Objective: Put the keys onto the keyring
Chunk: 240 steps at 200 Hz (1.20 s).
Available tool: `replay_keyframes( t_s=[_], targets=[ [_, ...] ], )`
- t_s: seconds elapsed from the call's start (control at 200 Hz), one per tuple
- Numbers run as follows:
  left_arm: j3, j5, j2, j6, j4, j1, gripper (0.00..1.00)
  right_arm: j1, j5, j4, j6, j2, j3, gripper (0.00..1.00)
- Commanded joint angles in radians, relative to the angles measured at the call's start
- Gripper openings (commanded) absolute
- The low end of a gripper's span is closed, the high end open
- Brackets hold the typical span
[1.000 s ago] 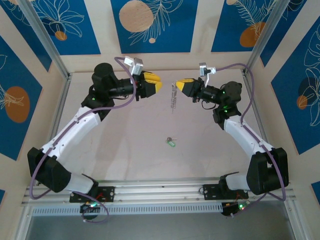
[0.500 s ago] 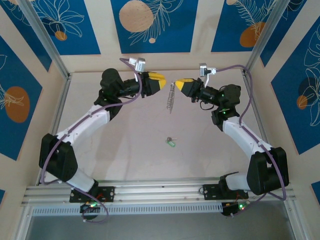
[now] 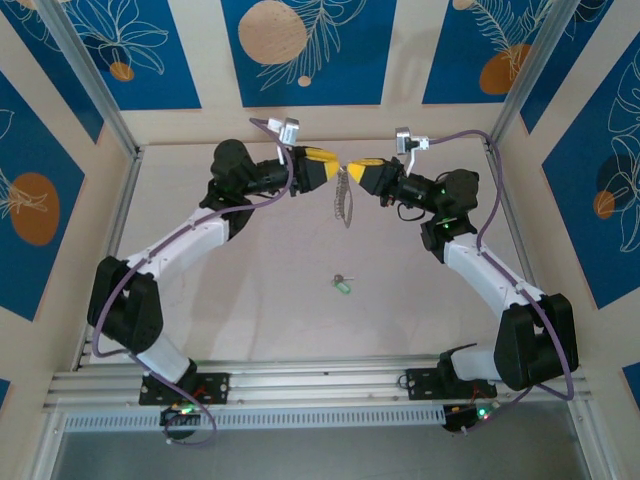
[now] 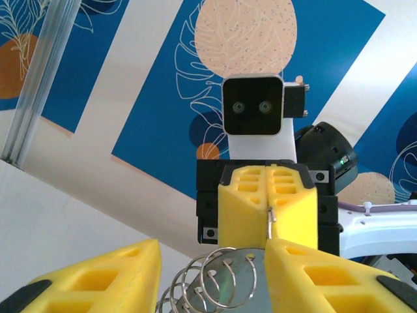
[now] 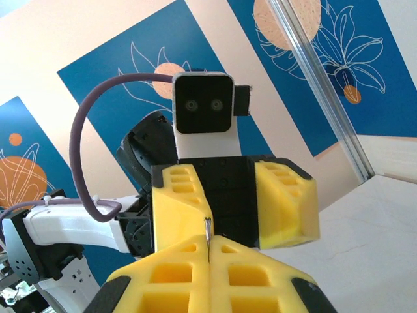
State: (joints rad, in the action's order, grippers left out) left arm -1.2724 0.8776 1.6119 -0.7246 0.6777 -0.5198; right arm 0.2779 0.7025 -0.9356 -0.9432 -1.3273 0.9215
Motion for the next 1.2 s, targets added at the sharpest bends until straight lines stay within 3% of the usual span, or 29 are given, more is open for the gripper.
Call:
replay_keyframes(
  t_s=[0.0,0.655,0.925,1.195],
  targets=[
    [-0.048,0.027,0.012,-0.013,0.061,-0.015,0.45,0.009,-0.028,-0.046,0.000,-0.003,0.018,0.00],
    [-0.048,0.004,0.011,-0.010,0.088,-0.030,0.47,0.009,-0.048,-0.005,0.029,0.007,0.010,0.00],
    [-0.024,-0.047,-0.030,0.074,0.004,-0.021,0.49,-0.014,-0.067,0.004,0.028,0.026,-0.011,0.00],
    [-0.041,-0.018,-0.009,0.032,0.053,-0.023,0.50,-0.018,-0.066,0.003,0.020,0.024,-0.010,0.00]
  ],
)
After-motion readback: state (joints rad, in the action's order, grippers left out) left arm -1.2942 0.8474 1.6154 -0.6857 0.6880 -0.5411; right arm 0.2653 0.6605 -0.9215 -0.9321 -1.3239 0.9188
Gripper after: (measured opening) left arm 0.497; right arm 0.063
